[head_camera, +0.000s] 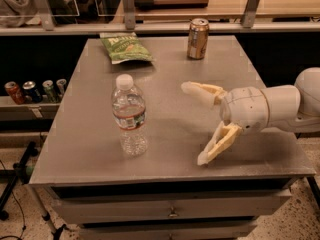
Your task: Move water bottle near green jalapeno chip bag
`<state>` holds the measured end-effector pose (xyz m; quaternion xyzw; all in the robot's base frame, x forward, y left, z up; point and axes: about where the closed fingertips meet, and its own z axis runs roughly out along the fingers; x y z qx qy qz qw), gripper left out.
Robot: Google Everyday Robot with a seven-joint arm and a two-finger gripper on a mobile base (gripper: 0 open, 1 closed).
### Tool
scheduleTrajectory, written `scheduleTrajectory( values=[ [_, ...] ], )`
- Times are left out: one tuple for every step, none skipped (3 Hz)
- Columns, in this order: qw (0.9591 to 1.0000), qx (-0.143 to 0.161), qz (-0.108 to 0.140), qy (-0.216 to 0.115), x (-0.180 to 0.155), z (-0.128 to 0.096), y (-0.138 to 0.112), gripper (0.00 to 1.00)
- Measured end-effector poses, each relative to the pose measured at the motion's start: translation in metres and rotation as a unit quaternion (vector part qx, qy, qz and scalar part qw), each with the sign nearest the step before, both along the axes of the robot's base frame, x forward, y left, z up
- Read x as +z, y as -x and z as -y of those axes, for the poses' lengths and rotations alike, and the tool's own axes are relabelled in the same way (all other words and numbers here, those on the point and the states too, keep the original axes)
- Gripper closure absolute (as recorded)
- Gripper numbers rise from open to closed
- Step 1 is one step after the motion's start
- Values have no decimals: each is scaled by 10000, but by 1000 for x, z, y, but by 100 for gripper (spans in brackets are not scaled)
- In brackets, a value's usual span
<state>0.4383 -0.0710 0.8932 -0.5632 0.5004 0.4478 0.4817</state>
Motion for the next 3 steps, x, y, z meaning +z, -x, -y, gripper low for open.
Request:
scheduleTrajectory(
  values=[
    [9999,133,21,-22,0,-24,6,0],
    [9996,277,-36,-69,-4,-49,12,0],
    [9993,351,-105,-83,-10,-69,16,0]
  ],
)
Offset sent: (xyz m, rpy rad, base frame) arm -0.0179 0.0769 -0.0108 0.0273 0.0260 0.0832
